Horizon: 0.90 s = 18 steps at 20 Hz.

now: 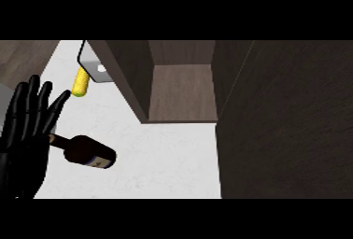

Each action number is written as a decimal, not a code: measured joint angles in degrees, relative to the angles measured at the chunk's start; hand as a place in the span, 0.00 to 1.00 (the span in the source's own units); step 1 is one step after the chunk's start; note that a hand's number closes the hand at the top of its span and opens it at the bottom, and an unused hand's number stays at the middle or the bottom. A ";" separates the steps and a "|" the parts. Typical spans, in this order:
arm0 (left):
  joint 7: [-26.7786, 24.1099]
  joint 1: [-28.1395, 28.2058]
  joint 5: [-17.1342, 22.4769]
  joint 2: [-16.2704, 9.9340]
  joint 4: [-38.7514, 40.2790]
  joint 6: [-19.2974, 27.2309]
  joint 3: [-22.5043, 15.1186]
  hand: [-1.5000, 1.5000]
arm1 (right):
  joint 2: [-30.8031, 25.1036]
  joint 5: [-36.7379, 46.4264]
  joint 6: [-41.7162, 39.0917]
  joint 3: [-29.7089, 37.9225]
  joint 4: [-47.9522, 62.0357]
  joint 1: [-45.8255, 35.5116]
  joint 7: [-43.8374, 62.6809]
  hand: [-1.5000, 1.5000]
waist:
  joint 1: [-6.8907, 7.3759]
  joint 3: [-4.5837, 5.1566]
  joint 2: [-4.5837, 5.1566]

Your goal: Pick up the wine, place it into the cabinet and close the cabinet

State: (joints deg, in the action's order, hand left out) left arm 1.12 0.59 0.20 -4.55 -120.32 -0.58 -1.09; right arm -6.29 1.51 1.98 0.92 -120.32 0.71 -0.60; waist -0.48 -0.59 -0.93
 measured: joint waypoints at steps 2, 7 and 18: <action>0.85 -0.93 4.74 -1.83 -0.53 -3.41 1.46 0.00 | -0.27 -1.20 -1.10 0.45 -0.14 1.03 -1.09 0.00 | 0.09 0.23 0.34; 1.76 -0.99 20.73 -5.35 0.56 -15.80 0.09 0.00 | -1.26 -4.78 -5.56 -2.24 -2.27 2.94 -0.47 0.00 | -0.44 0.64 0.83; 18.46 3.67 61.87 -21.19 2.68 -27.08 8.00 0.00 | -3.69 -18.10 -12.36 -9.02 -14.93 12.14 12.22 0.00 | 0.12 0.66 0.57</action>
State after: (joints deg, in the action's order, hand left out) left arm 19.58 4.27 62.07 -25.73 -117.64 -27.66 6.91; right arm -9.98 -16.59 -10.39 -8.10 -135.25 12.85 11.61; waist -0.36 0.07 -0.36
